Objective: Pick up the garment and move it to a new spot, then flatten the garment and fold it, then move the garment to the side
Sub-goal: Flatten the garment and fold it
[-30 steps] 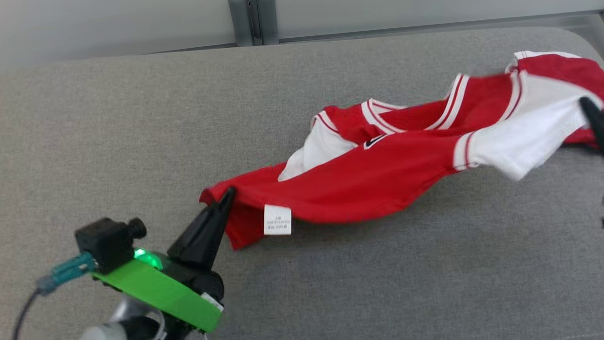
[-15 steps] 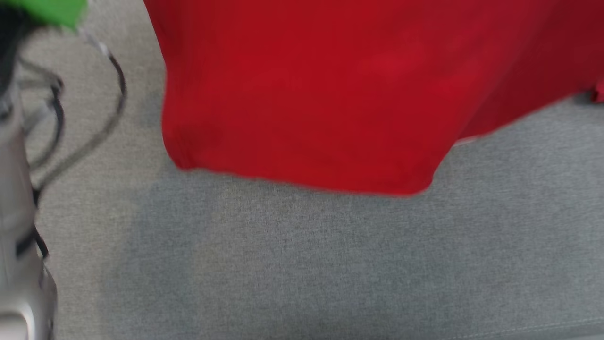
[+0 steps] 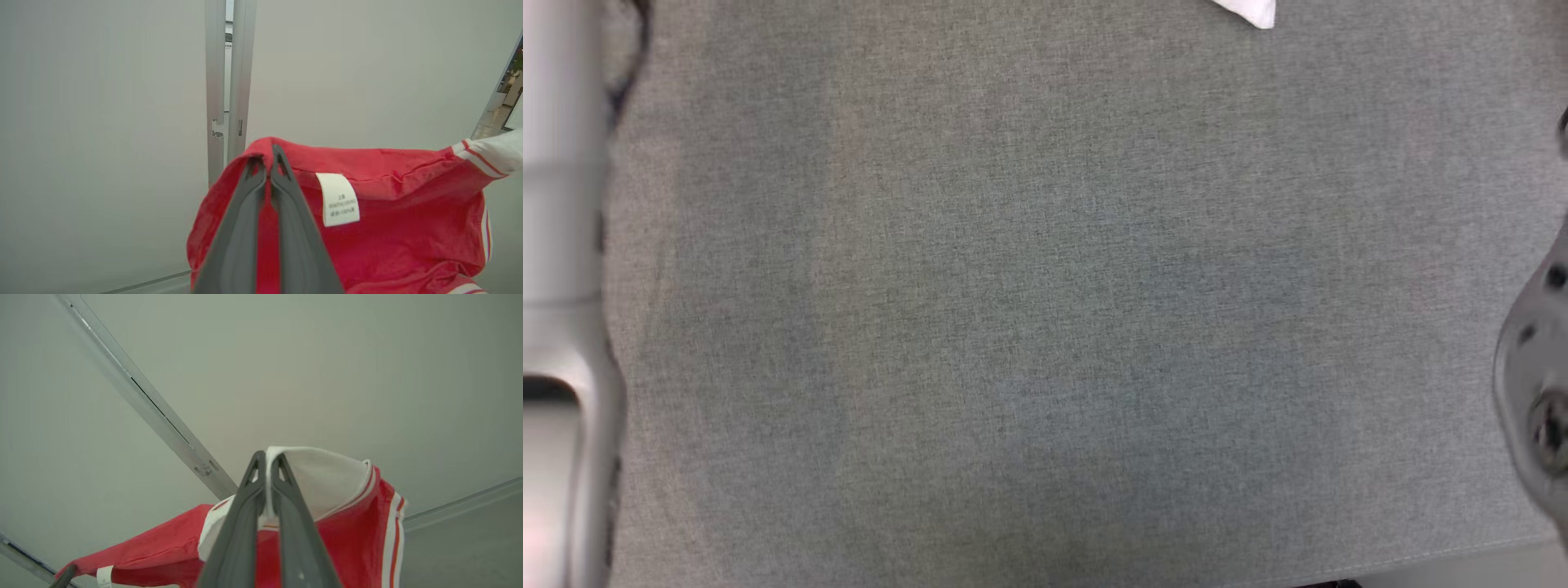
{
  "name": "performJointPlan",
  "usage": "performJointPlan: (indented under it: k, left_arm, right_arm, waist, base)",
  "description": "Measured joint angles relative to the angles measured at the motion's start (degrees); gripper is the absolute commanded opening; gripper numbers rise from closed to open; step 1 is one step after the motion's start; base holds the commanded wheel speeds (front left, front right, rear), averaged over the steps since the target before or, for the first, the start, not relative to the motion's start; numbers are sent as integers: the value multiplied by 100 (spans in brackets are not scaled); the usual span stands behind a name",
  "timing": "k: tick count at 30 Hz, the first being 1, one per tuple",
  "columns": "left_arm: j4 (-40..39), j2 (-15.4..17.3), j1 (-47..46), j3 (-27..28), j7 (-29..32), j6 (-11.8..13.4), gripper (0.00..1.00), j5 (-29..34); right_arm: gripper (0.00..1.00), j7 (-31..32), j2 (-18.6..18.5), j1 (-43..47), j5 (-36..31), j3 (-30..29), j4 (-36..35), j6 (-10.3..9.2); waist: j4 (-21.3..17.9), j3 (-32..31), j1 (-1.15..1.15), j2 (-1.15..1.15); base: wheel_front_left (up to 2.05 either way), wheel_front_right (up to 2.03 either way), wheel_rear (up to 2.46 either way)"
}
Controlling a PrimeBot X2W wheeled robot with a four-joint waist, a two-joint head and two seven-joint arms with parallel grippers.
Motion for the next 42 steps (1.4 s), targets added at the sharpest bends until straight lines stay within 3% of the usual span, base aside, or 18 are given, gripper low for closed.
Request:
performJointPlan:
  k: [10, 16, 20, 30, 36, 42]
  left_arm:
    - [476, -31, 3169, -549, -1039, -93, 0, -277]
    - [-364, -166, 5491, -353, -1166, -40, 0, -623]
    - [-1199, -130, 6939, -352, -1169, 244, 0, -702]
    - [-3823, 178, 9670, -589, -310, 1246, 0, -822]
    - [-4918, 417, 10230, -758, 368, 1366, 0, -1095]
    - [-5350, 515, 9876, -544, 737, 1397, 0, -1344]
  right_arm:
    - [0, -632, -381, 4236, 815, 764, -1107, 0]
    - [0, -831, -461, 6895, 1340, 667, -2069, 0]
    - [0, -728, -426, 8218, 1429, 633, -2504, 0]
    - [0, -337, -522, 10086, 1518, 560, -2972, 0]
    - [0, -77, -633, 10867, 1783, 188, -3528, 0]
    - [0, 304, -859, 10139, 1791, -103, -3766, 0]
  waist:
    - [23, -631, -2, 0]
    - [113, -1272, -2, 0]
    - [170, -1699, -2, 0]
    - [318, -2469, -3, 0]
    - [535, -2552, -2, 0]
    - [559, -2353, -2, 0]
  base:
    - [0, 0, 0]
    - [0, 0, 0]
    - [0, 0, 0]
    - [0, 0, 0]
    - [0, 0, 0]
    - [0, 0, 0]
